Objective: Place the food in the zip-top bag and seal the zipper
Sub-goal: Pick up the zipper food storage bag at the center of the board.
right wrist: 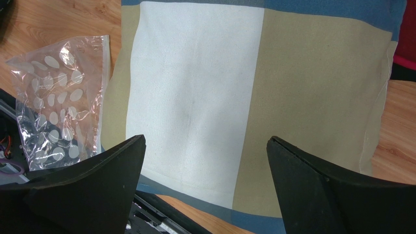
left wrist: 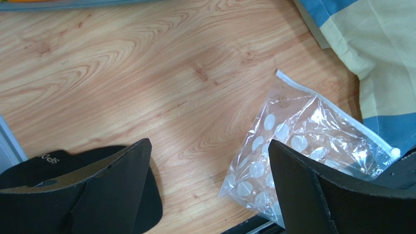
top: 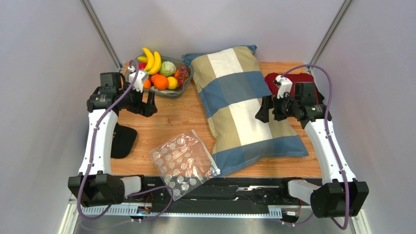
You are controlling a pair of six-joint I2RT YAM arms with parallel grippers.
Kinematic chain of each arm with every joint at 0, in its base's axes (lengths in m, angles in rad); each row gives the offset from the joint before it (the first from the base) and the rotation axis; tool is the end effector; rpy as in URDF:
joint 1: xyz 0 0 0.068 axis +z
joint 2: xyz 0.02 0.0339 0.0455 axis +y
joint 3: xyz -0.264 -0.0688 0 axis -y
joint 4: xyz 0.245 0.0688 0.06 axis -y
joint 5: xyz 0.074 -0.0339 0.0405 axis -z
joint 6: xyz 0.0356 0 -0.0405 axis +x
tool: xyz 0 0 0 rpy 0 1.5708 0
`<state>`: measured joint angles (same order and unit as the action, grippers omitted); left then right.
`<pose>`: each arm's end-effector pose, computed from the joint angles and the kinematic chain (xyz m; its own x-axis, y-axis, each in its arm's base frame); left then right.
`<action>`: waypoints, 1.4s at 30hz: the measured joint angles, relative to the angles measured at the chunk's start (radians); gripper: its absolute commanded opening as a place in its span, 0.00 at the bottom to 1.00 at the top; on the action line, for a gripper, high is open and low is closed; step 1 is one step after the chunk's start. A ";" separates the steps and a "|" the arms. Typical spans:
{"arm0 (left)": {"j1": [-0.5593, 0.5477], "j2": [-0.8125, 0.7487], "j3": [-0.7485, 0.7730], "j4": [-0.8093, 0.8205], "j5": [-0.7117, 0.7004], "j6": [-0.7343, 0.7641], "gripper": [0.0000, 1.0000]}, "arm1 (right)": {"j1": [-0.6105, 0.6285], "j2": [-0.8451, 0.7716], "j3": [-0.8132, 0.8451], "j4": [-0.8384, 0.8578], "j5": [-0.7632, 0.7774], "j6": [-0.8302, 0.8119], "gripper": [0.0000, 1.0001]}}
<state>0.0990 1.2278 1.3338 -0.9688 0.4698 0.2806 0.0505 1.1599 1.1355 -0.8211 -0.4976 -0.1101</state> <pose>0.2377 0.0074 0.3674 -0.6697 0.1816 -0.7201 0.4062 0.9013 -0.1504 0.2296 0.0286 0.3307 -0.7032 -0.1322 -0.6986 -0.4405 0.8523 0.2821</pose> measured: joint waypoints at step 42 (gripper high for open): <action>-0.232 0.808 0.077 -0.191 0.266 0.321 0.75 | 0.034 0.036 -0.029 0.003 -0.028 0.000 1.00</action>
<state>-0.1333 2.0354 1.4105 -1.1595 0.7353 0.6018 0.0841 1.1957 1.1061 -0.8181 -0.5255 -0.1101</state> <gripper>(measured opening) 0.788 0.998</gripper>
